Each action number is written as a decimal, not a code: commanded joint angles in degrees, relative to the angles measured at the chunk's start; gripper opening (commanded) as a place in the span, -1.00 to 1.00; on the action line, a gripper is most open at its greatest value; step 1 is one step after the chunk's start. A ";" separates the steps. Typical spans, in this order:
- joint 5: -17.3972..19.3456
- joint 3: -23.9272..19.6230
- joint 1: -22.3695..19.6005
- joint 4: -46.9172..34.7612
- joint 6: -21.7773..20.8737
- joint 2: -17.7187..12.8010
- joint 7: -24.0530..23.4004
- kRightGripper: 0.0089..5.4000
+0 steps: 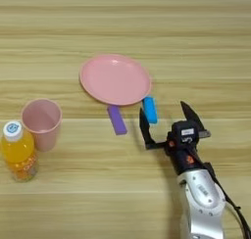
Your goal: Move the objects on the table
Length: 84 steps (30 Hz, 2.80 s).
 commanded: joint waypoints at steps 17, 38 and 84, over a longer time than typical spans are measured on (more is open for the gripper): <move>-2.45 0.20 -8.39 4.28 9.52 -1.15 -7.99 0.97; -2.09 -0.09 -12.42 7.10 22.12 -1.74 -9.11 0.61; -2.19 -4.02 -16.65 4.84 31.61 -7.60 -14.64 -0.48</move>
